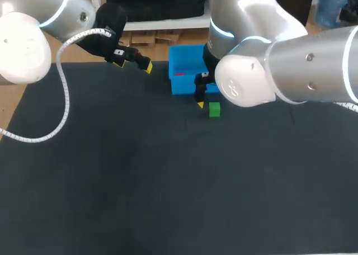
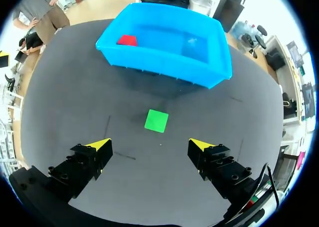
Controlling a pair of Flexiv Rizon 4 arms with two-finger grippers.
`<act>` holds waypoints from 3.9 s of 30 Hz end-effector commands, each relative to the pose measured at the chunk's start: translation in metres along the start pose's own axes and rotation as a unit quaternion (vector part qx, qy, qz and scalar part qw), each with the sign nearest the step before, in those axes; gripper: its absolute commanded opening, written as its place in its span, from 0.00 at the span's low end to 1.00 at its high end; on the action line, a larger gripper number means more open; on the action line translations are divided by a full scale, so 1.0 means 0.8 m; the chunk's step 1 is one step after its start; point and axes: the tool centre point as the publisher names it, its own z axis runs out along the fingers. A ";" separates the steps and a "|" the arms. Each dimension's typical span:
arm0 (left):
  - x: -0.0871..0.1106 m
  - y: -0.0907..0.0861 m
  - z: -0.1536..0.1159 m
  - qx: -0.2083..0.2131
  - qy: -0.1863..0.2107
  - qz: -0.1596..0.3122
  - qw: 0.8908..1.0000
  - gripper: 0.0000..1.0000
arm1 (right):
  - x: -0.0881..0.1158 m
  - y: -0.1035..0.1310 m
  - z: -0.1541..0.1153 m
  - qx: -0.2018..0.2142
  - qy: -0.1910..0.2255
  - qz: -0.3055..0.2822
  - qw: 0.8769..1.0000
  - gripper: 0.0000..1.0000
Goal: Use the left arm to pick the red cube and place it into the blue plastic box first, then use the right arm to grasp the green cube and put it into the same blue plastic box after the first action is fully finished.
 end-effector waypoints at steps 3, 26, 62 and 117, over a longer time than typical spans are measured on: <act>0.001 0.002 0.000 0.003 -0.002 0.001 1.000 1.00 | -0.005 0.002 0.005 0.003 0.012 -0.002 1.000 1.00; 0.001 0.002 0.000 0.003 -0.002 0.001 1.000 1.00 | -0.039 0.015 0.010 0.000 0.017 0.015 1.000 1.00; 0.001 0.002 0.000 0.003 -0.002 0.001 1.000 1.00 | -0.019 0.004 0.044 -0.018 0.026 0.055 0.998 1.00; 0.001 0.002 0.000 0.003 -0.002 0.001 1.000 1.00 | -0.026 0.002 0.083 0.002 0.040 0.066 0.997 1.00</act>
